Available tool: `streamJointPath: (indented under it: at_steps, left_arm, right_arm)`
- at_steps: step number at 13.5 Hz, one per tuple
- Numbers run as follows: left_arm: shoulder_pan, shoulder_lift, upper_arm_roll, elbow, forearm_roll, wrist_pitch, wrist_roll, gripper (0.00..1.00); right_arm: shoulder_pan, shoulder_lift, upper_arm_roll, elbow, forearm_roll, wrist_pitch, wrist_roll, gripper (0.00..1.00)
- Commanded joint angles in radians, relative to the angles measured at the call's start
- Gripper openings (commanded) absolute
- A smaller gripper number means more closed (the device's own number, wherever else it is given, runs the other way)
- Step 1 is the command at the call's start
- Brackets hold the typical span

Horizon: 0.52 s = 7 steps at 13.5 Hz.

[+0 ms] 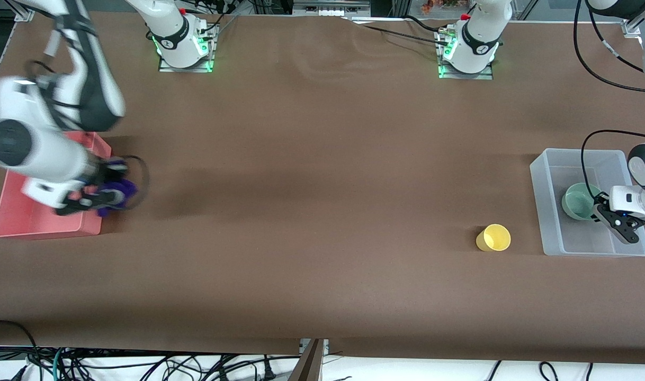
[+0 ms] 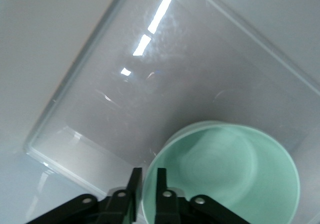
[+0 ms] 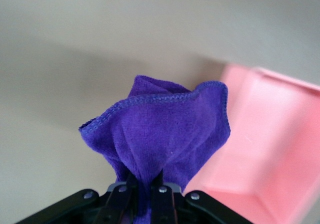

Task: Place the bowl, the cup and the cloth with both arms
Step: 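Carry the cloth into the pink bin while the left gripper lowers the bowl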

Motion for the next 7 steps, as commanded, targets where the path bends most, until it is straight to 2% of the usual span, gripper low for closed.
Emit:
streamJointPath:
  at_steps: [1,3,7]
  left_arm:
    - [-0.003,-0.052,-0.022,0.022,-0.057,-0.097,0.006,1.00]
    - [-0.017,-0.124,-0.062,0.043,-0.063,-0.189,-0.029,1.00]
    - [-0.026,-0.141,-0.175,0.109,-0.062,-0.269,-0.309,1.00]
  right_arm:
    - [-0.013,0.019,-0.195,0.038,0.066,-0.069,-0.253,0.00]
    - [-0.013,0.048,-0.288,0.009,0.100,-0.039,-0.329,0.00]
    - [-0.045,0.132,-0.350,-0.086,0.101,0.128,-0.357,0.00]
